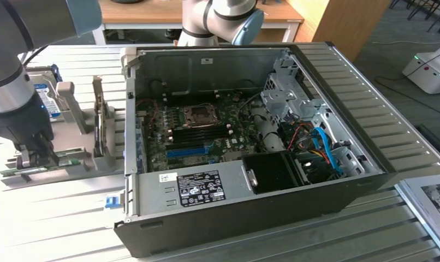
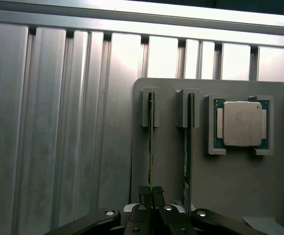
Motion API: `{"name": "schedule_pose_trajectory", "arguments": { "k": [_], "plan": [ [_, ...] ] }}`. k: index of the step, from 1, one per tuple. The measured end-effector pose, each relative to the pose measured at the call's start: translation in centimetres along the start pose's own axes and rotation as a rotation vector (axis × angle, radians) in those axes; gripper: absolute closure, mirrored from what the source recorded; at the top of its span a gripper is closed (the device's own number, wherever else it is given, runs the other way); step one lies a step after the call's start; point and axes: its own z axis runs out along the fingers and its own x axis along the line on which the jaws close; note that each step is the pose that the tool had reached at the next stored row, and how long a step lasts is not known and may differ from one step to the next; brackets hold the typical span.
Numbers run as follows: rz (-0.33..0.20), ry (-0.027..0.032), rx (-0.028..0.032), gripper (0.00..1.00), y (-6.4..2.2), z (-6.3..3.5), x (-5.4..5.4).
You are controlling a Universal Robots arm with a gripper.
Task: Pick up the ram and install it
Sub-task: 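Pick up the ram and move it above insertion slot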
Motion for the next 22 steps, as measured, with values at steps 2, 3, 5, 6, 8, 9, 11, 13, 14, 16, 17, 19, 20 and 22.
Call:
{"name": "schedule_pose_trajectory", "arguments": {
  "k": [2, 3, 5, 6, 8, 9, 11, 13, 14, 16, 17, 19, 20, 22],
  "plan": [
    [0.0, 0.0, 0.0002, 0.88, 0.0, -0.14, 0.0],
    [0.0, -0.0001, 0.0001, 0.88, 0.01, -0.22, 0.0],
    [0.0, 0.0, 0.0001, 0.88, 0.01, -0.4, 0.0],
    [0.0, 0.0, 0.0001, 0.88, 0.01, -0.49, 0.0],
    [0.0, 0.0, 0.0, 0.88, 0.02, -0.69, 0.0],
    [0.0, 0.0, 0.0001, 0.88, 0.03, -0.8, 0.0],
    [0.0, 0.0, 0.0001, 0.88, 0.03, -1.02, 0.0],
    [0.0, 0.0, 0.0002, 0.88, 0.04, -1.25, 0.0],
    [0.0, 0.0, 0.0002, 0.88, 0.04, -1.38, 0.0],
    [0.0, 0.0, 0.0001, 0.88, 0.05, -1.65, 0.0],
    [0.0, 0.0, 0.0001, 0.88, 0.06, -1.77, 0.0],
    [0.0, 0.0, 0.0001, 0.88, 0.06, -2.0, 0.0],
    [0.0, 0.0, 0.0, 0.88, 0.07, -2.11, 0.0],
    [0.0, 0.0, 0.0001, 0.88, 0.07, -2.31, -0.1]
  ]
}}
